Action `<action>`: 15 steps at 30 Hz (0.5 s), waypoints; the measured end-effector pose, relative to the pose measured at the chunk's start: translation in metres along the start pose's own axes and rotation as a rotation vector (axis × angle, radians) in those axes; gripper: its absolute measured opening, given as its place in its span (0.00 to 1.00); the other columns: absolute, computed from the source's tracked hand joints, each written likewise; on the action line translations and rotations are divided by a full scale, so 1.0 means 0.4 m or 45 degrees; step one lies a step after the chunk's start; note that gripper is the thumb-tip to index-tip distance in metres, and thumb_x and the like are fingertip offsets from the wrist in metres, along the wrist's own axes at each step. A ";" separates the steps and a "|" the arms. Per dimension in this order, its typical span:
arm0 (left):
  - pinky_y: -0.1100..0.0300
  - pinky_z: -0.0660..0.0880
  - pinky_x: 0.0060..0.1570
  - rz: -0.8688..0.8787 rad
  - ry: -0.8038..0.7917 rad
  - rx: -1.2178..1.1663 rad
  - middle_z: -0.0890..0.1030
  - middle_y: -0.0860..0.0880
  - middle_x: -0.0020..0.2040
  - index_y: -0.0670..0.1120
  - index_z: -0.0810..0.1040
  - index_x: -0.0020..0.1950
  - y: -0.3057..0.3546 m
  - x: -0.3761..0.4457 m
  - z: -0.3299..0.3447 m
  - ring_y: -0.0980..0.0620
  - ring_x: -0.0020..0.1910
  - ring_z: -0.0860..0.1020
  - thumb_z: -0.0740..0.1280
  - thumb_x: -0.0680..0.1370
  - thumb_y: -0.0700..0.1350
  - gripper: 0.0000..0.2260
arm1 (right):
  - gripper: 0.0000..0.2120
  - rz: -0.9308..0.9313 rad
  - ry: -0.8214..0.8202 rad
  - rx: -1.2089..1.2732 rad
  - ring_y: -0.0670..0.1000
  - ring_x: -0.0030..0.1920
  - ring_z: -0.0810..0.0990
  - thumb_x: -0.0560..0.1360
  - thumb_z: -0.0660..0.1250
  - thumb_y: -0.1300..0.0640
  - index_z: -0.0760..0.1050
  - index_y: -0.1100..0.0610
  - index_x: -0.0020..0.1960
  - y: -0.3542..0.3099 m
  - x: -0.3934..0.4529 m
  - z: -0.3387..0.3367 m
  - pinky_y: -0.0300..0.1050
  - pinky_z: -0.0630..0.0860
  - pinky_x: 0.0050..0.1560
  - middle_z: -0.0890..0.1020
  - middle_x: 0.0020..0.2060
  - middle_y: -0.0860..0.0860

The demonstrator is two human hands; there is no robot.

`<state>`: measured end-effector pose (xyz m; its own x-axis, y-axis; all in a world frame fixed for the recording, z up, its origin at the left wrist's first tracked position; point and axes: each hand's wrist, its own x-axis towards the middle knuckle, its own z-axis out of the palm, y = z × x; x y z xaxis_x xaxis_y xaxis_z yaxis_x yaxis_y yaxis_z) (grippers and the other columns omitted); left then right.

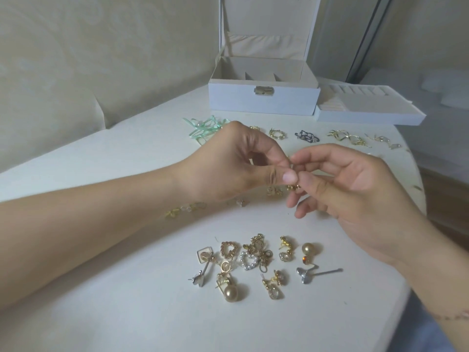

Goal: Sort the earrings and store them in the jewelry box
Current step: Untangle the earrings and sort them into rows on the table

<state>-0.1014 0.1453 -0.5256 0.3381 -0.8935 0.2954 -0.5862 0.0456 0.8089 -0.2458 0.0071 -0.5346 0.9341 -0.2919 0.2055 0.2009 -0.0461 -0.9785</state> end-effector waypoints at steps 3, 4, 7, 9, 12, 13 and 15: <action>0.73 0.65 0.31 0.047 0.070 0.171 0.79 0.57 0.31 0.46 0.83 0.40 0.004 -0.005 0.006 0.62 0.27 0.71 0.75 0.72 0.48 0.06 | 0.06 0.006 0.020 -0.027 0.54 0.31 0.79 0.69 0.69 0.62 0.80 0.59 0.45 -0.001 -0.001 -0.001 0.43 0.77 0.32 0.80 0.40 0.55; 0.73 0.64 0.31 0.063 0.088 0.226 0.78 0.57 0.31 0.46 0.83 0.40 0.005 -0.006 0.008 0.61 0.27 0.70 0.75 0.72 0.49 0.07 | 0.04 0.003 0.022 -0.027 0.53 0.30 0.78 0.69 0.69 0.64 0.79 0.58 0.43 -0.003 0.000 0.001 0.42 0.76 0.31 0.79 0.38 0.54; 0.74 0.63 0.31 0.054 0.059 0.383 0.80 0.54 0.35 0.46 0.84 0.43 0.003 -0.004 0.006 0.60 0.29 0.71 0.73 0.74 0.52 0.10 | 0.10 -0.051 0.092 -0.087 0.51 0.27 0.75 0.73 0.66 0.72 0.77 0.58 0.42 -0.011 0.011 -0.010 0.41 0.73 0.28 0.77 0.34 0.51; 0.74 0.65 0.34 0.049 -0.030 0.535 0.81 0.57 0.41 0.48 0.83 0.48 -0.008 0.000 -0.004 0.60 0.36 0.75 0.73 0.75 0.51 0.07 | 0.13 -0.116 0.179 -0.280 0.50 0.26 0.74 0.73 0.66 0.73 0.77 0.56 0.42 -0.012 0.032 -0.045 0.40 0.71 0.29 0.78 0.33 0.47; 0.64 0.73 0.47 0.127 -0.177 0.718 0.80 0.54 0.52 0.50 0.82 0.56 -0.026 0.002 -0.009 0.55 0.46 0.77 0.73 0.75 0.52 0.12 | 0.15 -0.108 0.152 -0.730 0.48 0.29 0.73 0.72 0.68 0.70 0.78 0.50 0.41 0.017 0.064 -0.096 0.36 0.70 0.32 0.79 0.33 0.50; 0.61 0.75 0.49 0.141 -0.199 0.717 0.80 0.54 0.52 0.49 0.82 0.57 -0.028 0.000 -0.008 0.55 0.47 0.78 0.72 0.75 0.53 0.13 | 0.15 -0.097 0.102 -0.856 0.47 0.29 0.73 0.71 0.69 0.70 0.78 0.50 0.41 0.030 0.066 -0.101 0.35 0.70 0.33 0.80 0.34 0.55; 0.57 0.75 0.49 0.188 -0.221 0.706 0.81 0.53 0.51 0.49 0.83 0.56 -0.028 -0.003 -0.001 0.53 0.46 0.79 0.71 0.75 0.53 0.13 | 0.14 -0.132 0.023 -1.061 0.44 0.28 0.71 0.69 0.69 0.69 0.78 0.50 0.41 0.050 0.064 -0.093 0.29 0.67 0.33 0.78 0.33 0.57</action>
<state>-0.0950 0.1461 -0.5350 0.1262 -0.9575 0.2592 -0.9303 -0.0235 0.3660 -0.2290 -0.0367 -0.5496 0.9168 -0.2621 0.3014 -0.0051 -0.7622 -0.6474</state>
